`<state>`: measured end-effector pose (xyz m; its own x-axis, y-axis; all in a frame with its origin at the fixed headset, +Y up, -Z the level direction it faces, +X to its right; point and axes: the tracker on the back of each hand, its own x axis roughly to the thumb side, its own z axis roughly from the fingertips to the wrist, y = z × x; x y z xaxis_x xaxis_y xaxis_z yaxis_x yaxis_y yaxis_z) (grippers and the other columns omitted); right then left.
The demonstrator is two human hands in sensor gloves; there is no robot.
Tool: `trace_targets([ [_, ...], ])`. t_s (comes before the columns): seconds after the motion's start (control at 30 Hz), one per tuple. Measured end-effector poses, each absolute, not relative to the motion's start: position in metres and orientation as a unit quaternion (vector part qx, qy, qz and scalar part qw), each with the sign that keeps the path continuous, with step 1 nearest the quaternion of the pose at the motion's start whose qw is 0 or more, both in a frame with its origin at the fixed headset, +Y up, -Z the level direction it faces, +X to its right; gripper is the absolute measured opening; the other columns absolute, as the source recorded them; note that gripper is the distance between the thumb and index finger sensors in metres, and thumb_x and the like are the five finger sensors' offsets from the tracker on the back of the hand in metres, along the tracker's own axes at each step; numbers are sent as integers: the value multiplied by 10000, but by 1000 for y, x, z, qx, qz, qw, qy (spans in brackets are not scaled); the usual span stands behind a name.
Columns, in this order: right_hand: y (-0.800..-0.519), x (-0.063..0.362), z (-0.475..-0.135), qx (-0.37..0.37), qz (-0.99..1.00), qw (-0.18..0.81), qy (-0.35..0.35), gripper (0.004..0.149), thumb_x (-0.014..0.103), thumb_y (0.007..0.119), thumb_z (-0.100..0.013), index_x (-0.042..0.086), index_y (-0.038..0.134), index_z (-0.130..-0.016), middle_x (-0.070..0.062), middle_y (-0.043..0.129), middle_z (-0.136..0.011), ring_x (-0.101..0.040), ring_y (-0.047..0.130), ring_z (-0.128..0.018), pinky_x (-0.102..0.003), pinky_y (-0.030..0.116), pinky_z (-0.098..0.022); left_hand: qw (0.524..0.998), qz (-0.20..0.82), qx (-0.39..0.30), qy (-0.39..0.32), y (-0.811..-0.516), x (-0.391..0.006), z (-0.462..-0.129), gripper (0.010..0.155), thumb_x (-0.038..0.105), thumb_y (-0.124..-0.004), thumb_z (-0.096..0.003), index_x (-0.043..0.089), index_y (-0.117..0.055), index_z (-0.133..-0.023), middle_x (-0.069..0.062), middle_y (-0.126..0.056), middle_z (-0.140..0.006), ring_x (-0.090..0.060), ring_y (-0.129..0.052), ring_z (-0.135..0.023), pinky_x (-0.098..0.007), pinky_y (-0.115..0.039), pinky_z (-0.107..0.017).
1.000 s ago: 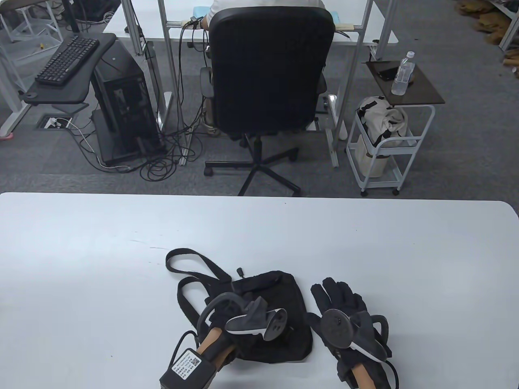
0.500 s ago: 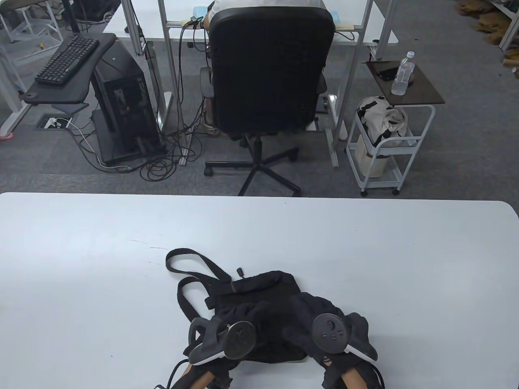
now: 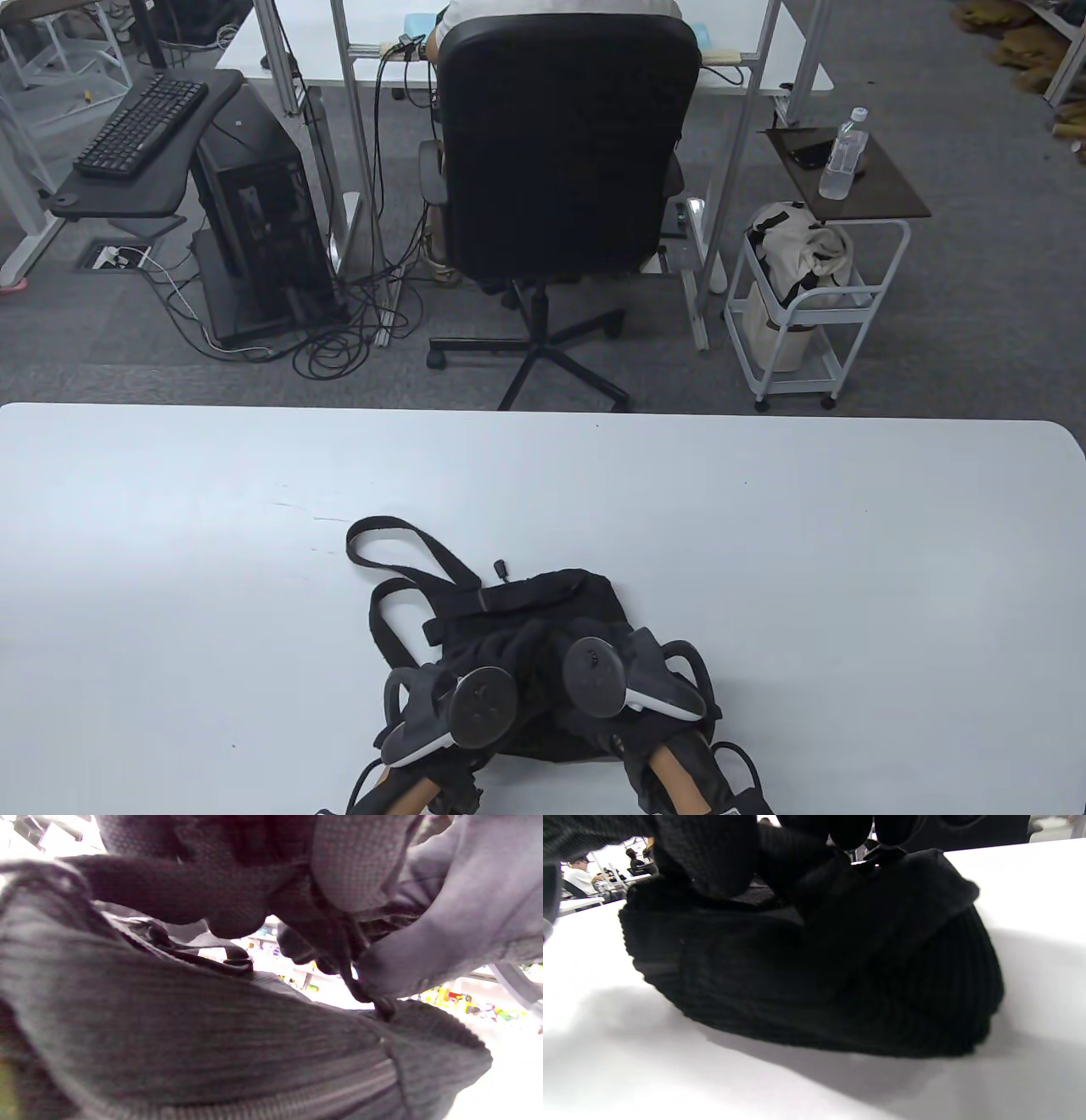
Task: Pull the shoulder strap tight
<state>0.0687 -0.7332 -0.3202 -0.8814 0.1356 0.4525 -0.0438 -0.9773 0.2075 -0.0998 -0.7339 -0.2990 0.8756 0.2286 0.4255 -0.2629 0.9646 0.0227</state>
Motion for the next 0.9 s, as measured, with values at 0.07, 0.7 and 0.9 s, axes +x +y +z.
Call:
trace_targets([
  [0.07,-736,66,-319,247,963,43,97,656,381,845,-492,155,616,-1064,-167,550,-1128,-467,610,-937,-642,549,-676,965,133,52,-218,-733,-99,-297,729,462,-784,-494,212,-522,-1126,-29,-759,-1066,-167,-943,-847,-523,-725,-718],
  [0.7,-739,65,-316,227,967,81,82,499,281,688,-553,120,685,-1025,-189,649,-1079,-464,705,-874,-636,600,-637,963,127,61,-230,-731,-96,-293,725,442,-800,-487,202,-540,-1119,-24,-787,-1056,-193,-955,-840,-530,-729,-714],
  [0.9,-741,56,-316,221,973,61,32,467,305,775,-522,167,754,-968,-134,736,-1029,-420,761,-835,-616,618,-640,961,149,46,-230,-736,-100,-296,725,437,-802,-486,191,-541,-1117,-29,-794,-1051,-196,-966,-831,-532,-739,-706],
])
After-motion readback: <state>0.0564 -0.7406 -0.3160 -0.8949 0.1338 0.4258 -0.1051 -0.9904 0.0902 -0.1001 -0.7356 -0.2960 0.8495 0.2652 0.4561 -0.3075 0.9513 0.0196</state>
